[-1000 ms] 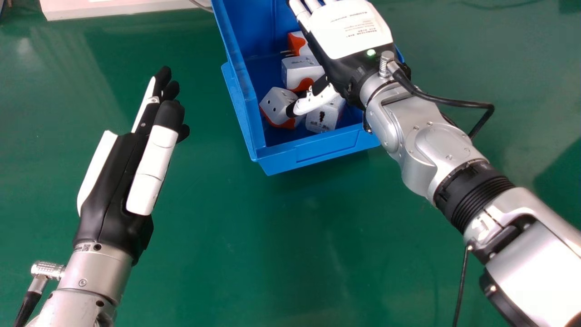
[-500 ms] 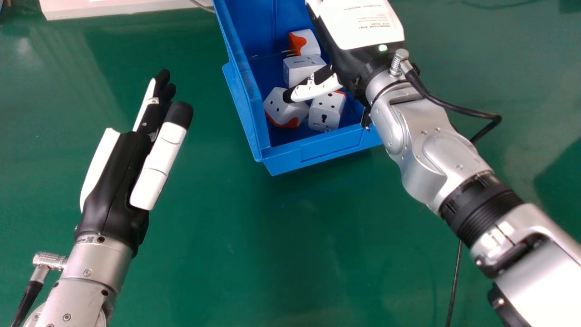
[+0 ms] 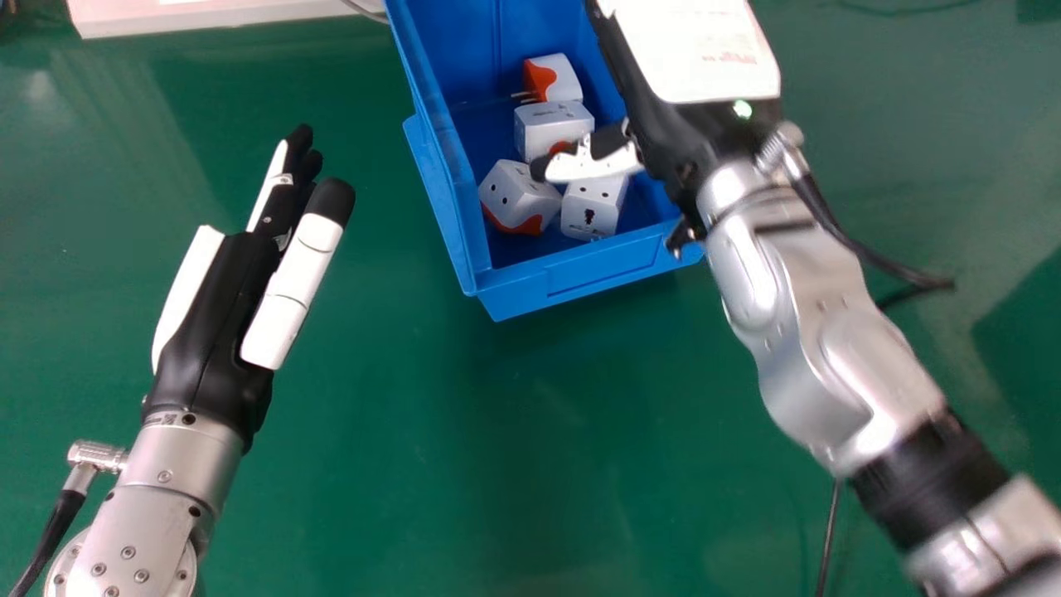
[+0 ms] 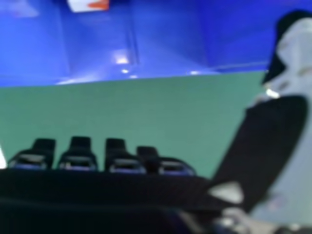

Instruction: Pick all objects and put in blue box

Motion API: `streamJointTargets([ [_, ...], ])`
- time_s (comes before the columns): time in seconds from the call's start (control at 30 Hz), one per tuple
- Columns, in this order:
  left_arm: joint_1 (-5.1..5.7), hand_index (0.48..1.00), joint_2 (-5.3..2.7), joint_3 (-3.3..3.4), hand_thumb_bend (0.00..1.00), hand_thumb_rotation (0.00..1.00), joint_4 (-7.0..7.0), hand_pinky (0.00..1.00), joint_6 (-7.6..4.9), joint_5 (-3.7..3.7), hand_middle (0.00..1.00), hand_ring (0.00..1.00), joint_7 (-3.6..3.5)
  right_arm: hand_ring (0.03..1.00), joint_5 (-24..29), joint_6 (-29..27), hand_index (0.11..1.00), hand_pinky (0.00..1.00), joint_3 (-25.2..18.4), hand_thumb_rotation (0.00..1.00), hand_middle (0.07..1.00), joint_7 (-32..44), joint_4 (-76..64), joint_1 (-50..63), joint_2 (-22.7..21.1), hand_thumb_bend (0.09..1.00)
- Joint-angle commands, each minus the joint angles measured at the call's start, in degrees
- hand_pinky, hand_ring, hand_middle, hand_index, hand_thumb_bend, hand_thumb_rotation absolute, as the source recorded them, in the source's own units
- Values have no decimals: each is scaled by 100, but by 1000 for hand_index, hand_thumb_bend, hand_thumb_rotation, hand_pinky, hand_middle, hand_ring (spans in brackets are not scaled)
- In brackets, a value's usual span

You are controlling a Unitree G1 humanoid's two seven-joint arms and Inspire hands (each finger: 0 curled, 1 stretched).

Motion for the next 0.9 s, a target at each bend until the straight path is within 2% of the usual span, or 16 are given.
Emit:
streamJointTargets([
  [0.0,-76,1000,66,42,803,1000,33,965,-196,-38,1000,1000,-32,1000,-212,165,1000,977,-165,299,1000,56,-954,467,-43,533],
  [0.17,-156,1000,87,65,804,1000,209,966,-297,-59,1000,1000,-66,1000,-348,276,1000,984,-276,312,1000,11,-2139,1459,55,490],
  [0.3,-242,1000,94,87,804,1000,395,968,-389,-78,1000,1000,-107,1000,-254,223,1000,988,-381,330,1000,-191,-3100,2546,312,475],
  [0.53,-313,1000,128,154,793,1000,599,984,-525,-137,1000,1000,-188,1000,232,-466,1000,990,-602,379,1000,-725,-3695,3961,584,450],
  [0.77,-298,1000,134,211,781,1000,783,989,-740,-250,1000,1000,-268,1000,732,-1185,1000,978,-818,439,1000,-1136,-3461,4780,673,410],
  [0.87,-247,1000,141,256,772,1000,891,994,-899,-328,1000,1000,-323,1000,1263,-1417,1000,956,-956,512,1000,-1050,-3490,5140,741,395],
])
